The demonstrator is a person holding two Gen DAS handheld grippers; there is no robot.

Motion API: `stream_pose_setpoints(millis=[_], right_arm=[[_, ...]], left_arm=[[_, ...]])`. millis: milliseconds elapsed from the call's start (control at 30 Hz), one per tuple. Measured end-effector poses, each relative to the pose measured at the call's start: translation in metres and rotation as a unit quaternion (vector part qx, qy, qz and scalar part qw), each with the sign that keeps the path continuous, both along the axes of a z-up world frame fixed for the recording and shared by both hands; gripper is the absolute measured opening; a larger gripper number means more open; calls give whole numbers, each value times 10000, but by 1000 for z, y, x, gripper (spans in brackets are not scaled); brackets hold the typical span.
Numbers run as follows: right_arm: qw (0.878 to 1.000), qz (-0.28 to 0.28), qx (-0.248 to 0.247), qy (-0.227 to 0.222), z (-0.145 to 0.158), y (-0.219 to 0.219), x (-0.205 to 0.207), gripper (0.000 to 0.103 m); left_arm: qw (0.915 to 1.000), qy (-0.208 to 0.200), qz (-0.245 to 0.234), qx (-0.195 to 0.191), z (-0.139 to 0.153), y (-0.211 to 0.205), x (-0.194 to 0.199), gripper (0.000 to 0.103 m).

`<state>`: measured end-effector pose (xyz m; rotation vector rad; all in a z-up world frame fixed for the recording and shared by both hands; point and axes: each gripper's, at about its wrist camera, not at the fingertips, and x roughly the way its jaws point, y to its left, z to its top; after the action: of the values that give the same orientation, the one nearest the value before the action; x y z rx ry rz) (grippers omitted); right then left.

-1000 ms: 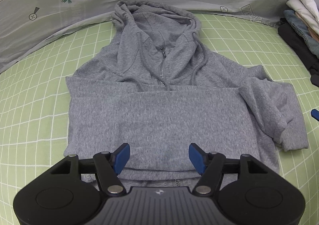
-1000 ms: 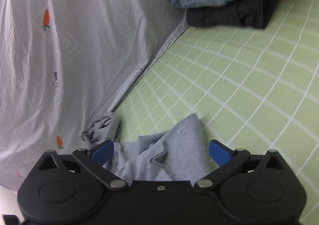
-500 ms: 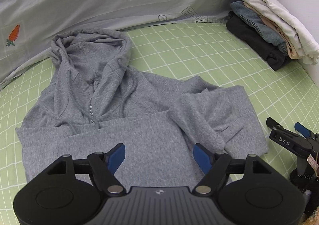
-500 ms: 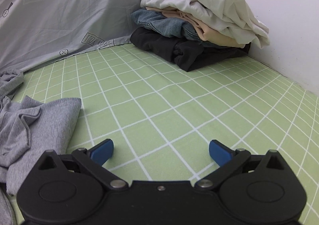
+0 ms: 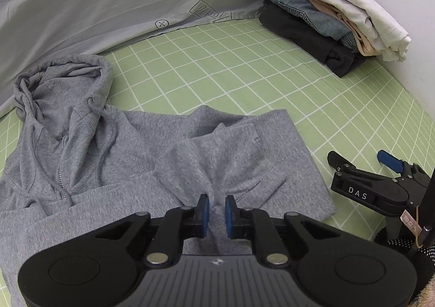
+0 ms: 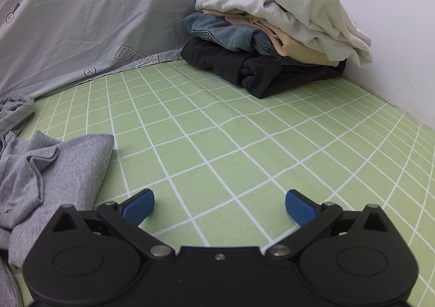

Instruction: Fold clothes

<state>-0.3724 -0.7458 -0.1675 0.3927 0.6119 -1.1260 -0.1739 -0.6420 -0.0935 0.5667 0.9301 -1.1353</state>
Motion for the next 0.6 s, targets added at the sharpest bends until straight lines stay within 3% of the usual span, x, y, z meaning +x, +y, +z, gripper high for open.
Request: stream_pose_setpoints(millis=[267, 400, 600], right_arm=[[9998, 170, -49, 78, 1, 5, 3, 103], [9983, 489, -72, 322, 6, 16, 15, 103], [9946, 945, -184, 392, 18, 40, 32, 103]], left_arm=[[9944, -486, 415, -840, 45, 32, 13, 12], [9879, -869, 861, -948, 61, 56, 28, 12], [9739, -905, 1850, -954, 64, 110, 67, 12]])
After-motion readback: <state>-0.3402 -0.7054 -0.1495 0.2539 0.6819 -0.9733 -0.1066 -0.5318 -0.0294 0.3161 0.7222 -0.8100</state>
